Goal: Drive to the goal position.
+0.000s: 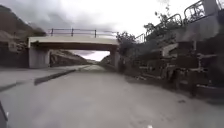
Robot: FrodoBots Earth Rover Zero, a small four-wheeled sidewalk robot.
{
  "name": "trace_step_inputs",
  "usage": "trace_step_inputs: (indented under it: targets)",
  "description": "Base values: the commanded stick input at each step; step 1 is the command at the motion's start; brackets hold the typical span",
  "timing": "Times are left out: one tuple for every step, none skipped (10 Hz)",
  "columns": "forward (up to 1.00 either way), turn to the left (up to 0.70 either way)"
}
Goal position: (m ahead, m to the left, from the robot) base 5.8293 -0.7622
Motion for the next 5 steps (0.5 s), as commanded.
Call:
trace_step_inputs:
  targets:
    - [0.70, 0.00]
    - [0.70, 0.00]
    - [0.70, 0.00]
    - [0.70, 0.00]
    - [0.70, 0.00]
